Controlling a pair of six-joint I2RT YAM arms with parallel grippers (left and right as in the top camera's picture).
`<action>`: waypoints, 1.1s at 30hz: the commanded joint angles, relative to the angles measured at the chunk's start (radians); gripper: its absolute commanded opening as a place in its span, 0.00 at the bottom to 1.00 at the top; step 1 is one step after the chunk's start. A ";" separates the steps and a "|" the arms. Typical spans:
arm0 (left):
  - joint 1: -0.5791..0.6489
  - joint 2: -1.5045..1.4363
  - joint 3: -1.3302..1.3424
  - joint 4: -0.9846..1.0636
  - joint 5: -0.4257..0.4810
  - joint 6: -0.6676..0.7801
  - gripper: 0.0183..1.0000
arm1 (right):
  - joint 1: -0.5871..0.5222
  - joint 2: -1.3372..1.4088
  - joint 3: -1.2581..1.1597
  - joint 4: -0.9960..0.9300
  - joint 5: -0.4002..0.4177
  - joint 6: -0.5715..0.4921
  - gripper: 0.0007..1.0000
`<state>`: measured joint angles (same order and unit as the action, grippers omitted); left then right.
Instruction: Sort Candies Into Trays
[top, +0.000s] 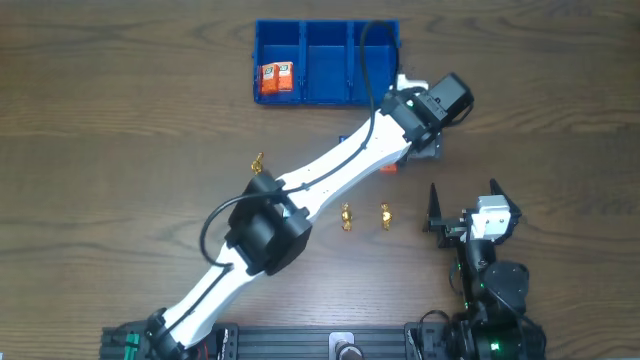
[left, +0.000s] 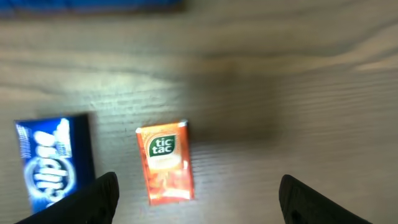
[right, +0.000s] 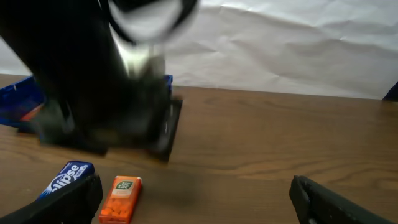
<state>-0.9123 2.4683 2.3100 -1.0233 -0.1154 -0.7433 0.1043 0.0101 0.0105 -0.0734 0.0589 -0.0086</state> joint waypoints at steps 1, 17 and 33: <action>0.009 0.038 -0.032 -0.028 0.020 -0.089 0.81 | 0.005 -0.007 -0.003 -0.003 -0.002 -0.008 1.00; 0.023 0.053 -0.133 0.058 0.062 -0.111 0.72 | 0.005 -0.007 -0.003 -0.003 -0.002 -0.008 1.00; 0.043 -0.043 -0.132 0.034 -0.018 -0.068 0.32 | 0.005 -0.007 -0.003 -0.003 -0.002 -0.008 1.00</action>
<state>-0.8906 2.5114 2.1838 -0.9844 -0.0673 -0.8391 0.1043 0.0101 0.0105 -0.0734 0.0589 -0.0086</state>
